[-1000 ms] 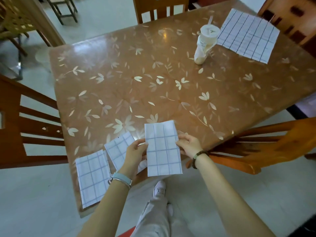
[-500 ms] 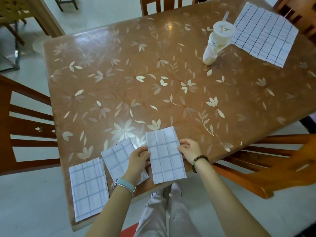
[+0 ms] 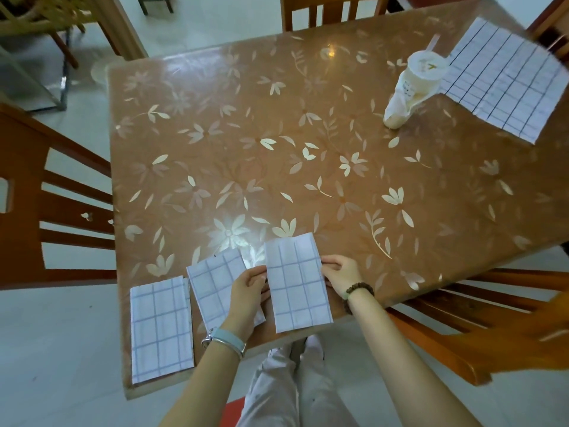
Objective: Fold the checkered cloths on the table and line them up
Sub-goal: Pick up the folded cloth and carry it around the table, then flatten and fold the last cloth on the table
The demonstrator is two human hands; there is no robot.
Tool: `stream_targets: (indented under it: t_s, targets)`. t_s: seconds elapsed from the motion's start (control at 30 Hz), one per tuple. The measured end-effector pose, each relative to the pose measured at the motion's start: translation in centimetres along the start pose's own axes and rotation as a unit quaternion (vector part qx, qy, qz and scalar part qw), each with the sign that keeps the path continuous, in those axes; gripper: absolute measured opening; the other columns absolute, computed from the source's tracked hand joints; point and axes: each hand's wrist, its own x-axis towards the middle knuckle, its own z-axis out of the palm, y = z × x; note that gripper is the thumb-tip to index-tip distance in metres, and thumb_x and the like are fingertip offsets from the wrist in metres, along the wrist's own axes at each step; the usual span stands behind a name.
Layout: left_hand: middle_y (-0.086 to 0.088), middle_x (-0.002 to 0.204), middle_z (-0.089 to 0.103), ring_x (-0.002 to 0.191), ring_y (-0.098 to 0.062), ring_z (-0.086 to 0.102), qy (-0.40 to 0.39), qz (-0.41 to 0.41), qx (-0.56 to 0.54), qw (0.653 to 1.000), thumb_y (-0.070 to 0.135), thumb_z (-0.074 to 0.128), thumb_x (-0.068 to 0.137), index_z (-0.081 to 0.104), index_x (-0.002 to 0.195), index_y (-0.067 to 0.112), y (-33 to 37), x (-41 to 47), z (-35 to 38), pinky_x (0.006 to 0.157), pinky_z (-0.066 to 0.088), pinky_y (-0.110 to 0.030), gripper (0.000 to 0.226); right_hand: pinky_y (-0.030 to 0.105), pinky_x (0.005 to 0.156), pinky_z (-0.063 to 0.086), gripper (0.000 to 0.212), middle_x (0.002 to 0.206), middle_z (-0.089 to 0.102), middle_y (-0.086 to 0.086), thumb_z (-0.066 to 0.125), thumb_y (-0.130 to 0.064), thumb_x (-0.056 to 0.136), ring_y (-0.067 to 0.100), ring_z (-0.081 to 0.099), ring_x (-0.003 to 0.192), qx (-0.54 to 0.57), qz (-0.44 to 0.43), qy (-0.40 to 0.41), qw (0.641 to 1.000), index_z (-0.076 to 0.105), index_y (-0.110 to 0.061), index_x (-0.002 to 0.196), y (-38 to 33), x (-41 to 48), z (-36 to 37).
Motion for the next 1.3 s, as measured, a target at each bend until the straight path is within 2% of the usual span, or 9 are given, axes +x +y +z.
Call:
stream_targets:
  t_s: [0.1, 0.23, 0.43, 0.57, 0.7, 0.83, 1.0, 1.17, 1.3]
  targets:
    - [-0.017, 0.107, 0.068, 0.089, -0.021, 0.066, 0.008, 0.000, -0.010, 1.000, -0.001, 0.042, 0.101, 0.057, 0.121, -0.001, 0.1, -0.1, 0.1, 0.066, 0.056, -0.018, 0.025, 0.042, 0.089, 0.055, 0.020, 0.105, 0.067, 0.002, 0.058, -0.012, 0.088, 0.022, 0.063, 0.101, 0.005, 0.005, 0.004, 1.000, 0.065, -0.023, 0.103, 0.0, -0.1, -0.2]
    - [-0.022, 0.121, 0.063, 0.105, -0.029, 0.064, 0.014, 0.018, -0.021, 1.000, 0.001, 0.045, 0.101, 0.055, 0.125, -0.001, 0.5, -0.6, -0.1, 0.080, 0.057, -0.025, 0.026, 0.032, 0.072, 0.057, 0.018, 0.107, 0.065, 0.004, 0.056, -0.016, 0.093, 0.022, 0.066, 0.092, 0.030, 0.003, 0.017, 0.999, 0.064, -0.021, 0.108, -0.5, -0.8, -0.9]
    - [-0.009, 0.100, 0.066, 0.089, -0.020, 0.062, -0.003, 0.070, -0.029, 0.997, 0.005, 0.048, 0.101, 0.057, 0.125, 0.002, 2.0, -1.9, -1.0, 0.071, 0.054, -0.022, 0.026, 0.021, 0.066, 0.055, 0.015, 0.109, 0.066, 0.008, 0.055, -0.017, 0.096, 0.014, 0.066, 0.083, 0.101, -0.044, 0.033, 0.993, 0.064, -0.015, 0.108, -1.6, -2.5, -2.2]
    - [-0.013, 0.120, 0.066, 0.105, -0.022, 0.065, -0.010, 0.100, -0.032, 0.994, 0.010, 0.048, 0.102, 0.059, 0.125, 0.005, 2.9, -2.5, -1.3, 0.081, 0.056, -0.024, 0.026, 0.038, 0.081, 0.058, 0.020, 0.102, 0.068, 0.007, 0.055, -0.021, 0.096, 0.021, 0.068, 0.086, 0.162, -0.058, 0.048, 0.984, 0.063, -0.011, 0.111, -2.7, -4.1, -2.9]
    - [-0.008, 0.123, 0.065, 0.115, -0.023, 0.063, -0.035, 0.123, -0.023, 0.992, 0.017, 0.052, 0.101, 0.062, 0.122, 0.013, 4.0, -3.6, -1.1, 0.098, 0.052, -0.038, 0.023, 0.036, 0.082, 0.058, 0.026, 0.106, 0.068, 0.010, 0.051, -0.022, 0.098, 0.023, 0.068, 0.085, 0.208, -0.073, 0.058, 0.974, 0.061, -0.007, 0.117, -3.3, -5.7, -3.6]
    - [-0.007, 0.120, 0.067, 0.113, -0.022, 0.064, -0.058, 0.152, -0.031, 0.986, 0.019, 0.052, 0.101, 0.061, 0.121, 0.012, 4.9, -4.2, -0.7, 0.086, 0.054, -0.029, 0.023, 0.022, 0.065, 0.056, 0.026, 0.106, 0.067, 0.008, 0.047, -0.025, 0.100, 0.020, 0.067, 0.082, 0.232, -0.093, 0.073, 0.965, 0.060, -0.010, 0.116, -4.0, -7.6, -4.6]
    - [-0.005, 0.121, 0.068, 0.115, -0.020, 0.064, -0.091, 0.172, -0.015, 0.981, 0.024, 0.051, 0.102, 0.064, 0.120, 0.016, 6.1, -4.7, -0.1, 0.090, 0.053, -0.033, 0.023, 0.036, 0.084, 0.053, 0.031, 0.108, 0.068, 0.007, 0.043, -0.032, 0.101, 0.023, 0.068, 0.087, 0.274, -0.122, 0.100, 0.949, 0.061, -0.012, 0.116, -4.5, -9.8, -6.0]
    - [-0.001, 0.123, 0.067, 0.115, -0.016, 0.064, -0.130, 0.211, 0.001, 0.969, 0.030, 0.046, 0.104, 0.064, 0.117, 0.023, 7.0, -6.0, 1.4, 0.092, 0.052, -0.033, 0.023, 0.040, 0.089, 0.053, 0.027, 0.110, 0.069, 0.003, 0.040, -0.039, 0.101, 0.023, 0.069, 0.094, 0.298, -0.149, 0.134, 0.933, 0.063, -0.026, 0.103, -4.0, -11.6, -8.4]
    - [-0.002, 0.126, 0.066, 0.117, -0.019, 0.064, -0.152, 0.219, -0.017, 0.964, 0.032, 0.044, 0.104, 0.062, 0.121, 0.022, 7.0, -7.1, 3.5, 0.091, 0.052, -0.034, 0.027, 0.041, 0.093, 0.052, 0.032, 0.111, 0.069, 0.003, 0.038, -0.040, 0.101, 0.024, 0.069, 0.097, 0.329, -0.151, 0.148, 0.920, 0.063, -0.023, 0.111, -3.2, -12.7, -11.0]
